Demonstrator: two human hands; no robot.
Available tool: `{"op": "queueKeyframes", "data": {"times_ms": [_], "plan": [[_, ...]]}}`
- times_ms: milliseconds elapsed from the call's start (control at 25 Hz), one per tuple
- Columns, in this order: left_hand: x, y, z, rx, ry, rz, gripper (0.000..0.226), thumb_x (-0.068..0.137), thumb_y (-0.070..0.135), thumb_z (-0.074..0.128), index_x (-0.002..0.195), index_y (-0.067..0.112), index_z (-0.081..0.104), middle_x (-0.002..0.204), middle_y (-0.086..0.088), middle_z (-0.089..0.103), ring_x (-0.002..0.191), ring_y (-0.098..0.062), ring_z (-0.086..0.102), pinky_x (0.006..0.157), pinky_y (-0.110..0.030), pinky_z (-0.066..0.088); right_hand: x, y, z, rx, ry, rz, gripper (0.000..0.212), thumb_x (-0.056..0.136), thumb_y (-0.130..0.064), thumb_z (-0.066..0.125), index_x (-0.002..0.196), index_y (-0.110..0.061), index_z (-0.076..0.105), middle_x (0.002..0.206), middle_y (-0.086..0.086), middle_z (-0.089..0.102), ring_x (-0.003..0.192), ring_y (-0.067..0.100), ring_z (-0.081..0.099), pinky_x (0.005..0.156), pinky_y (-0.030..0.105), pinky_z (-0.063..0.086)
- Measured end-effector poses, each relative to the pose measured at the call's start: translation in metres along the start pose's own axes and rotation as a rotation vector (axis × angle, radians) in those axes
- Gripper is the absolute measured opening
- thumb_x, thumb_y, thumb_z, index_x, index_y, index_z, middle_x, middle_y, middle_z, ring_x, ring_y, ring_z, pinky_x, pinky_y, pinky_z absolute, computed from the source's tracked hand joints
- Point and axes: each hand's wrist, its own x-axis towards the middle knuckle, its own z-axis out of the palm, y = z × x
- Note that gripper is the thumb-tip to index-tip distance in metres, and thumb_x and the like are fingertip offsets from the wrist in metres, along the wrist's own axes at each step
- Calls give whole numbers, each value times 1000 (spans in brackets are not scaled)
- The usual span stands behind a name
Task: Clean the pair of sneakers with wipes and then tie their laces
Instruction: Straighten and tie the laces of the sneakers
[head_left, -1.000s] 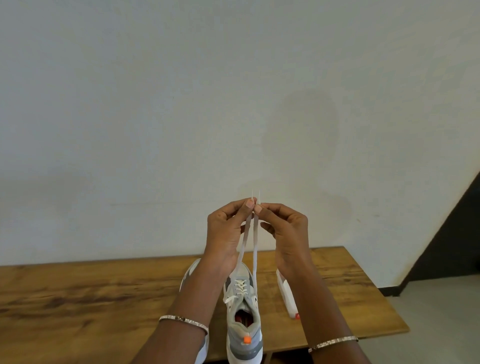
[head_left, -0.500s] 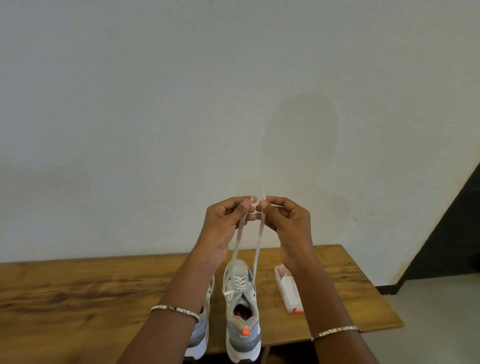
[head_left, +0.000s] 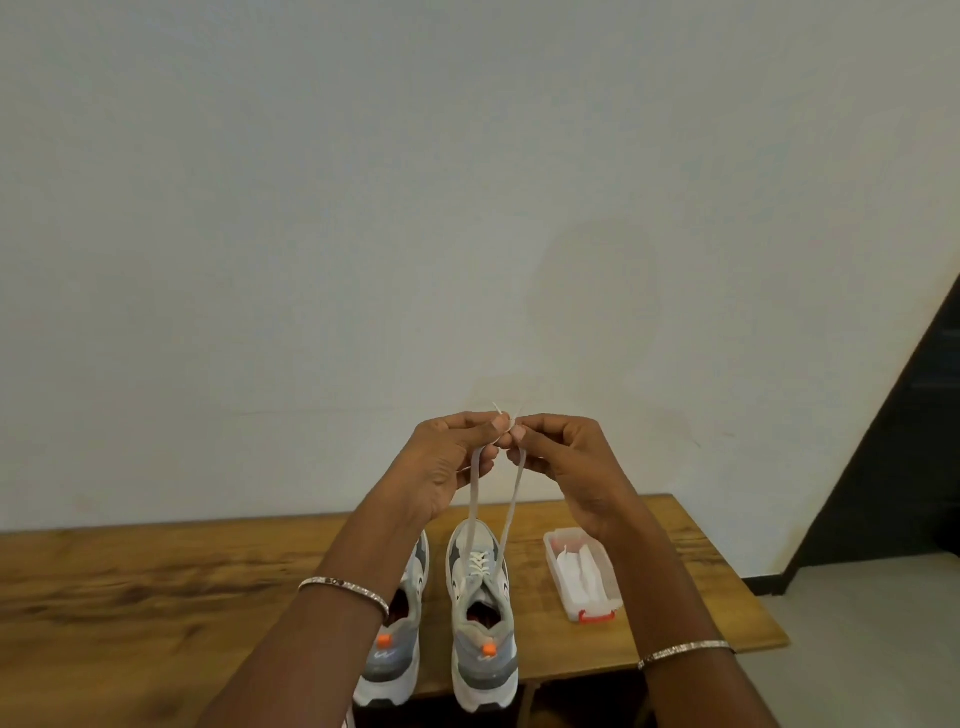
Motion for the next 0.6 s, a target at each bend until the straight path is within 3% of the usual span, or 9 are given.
{"op": "queueKeyframes", "data": {"times_ms": [120,280,440,520,600], "plan": [[-6,0,2,36,37,47,20,83,16,78,101,6,77,78,-8,74,54,-9,58,63,-23,54,-8,-5,2,17,-25,31,21,94,-21,65,99,-4,76,96,15,75,83,25,69,83,36,59],[-11,-14,5,226,1,263,17,91,21,73,99,7,68,83,-10,74,57,-15,57,62,-25,52,-12,1,12,-39,118,-14,26,96,-29,64,88,-8,77,82,11,74,65,18,63,66,32,54],[-11,-40,7,617,73,757,3,99,18,61,96,18,60,94,6,64,66,-4,55,61,-18,46,-6,16,24,-274,352,-65,33,99,-33,57,75,-13,67,63,-5,64,54,10,55,54,29,44],[-9,-48,4,850,50,1005,5,99,10,58,100,13,61,100,5,60,75,0,55,65,-8,40,-2,16,22,-299,326,14,39,99,-30,56,69,-6,62,57,-1,54,50,14,44,50,29,37],[-6,-50,-3,1084,11,1169,9,99,6,56,104,11,61,103,2,61,77,-4,58,66,-9,44,3,9,18,-182,233,219,37,97,-22,57,66,-3,59,58,6,49,46,15,34,46,27,29]]}}
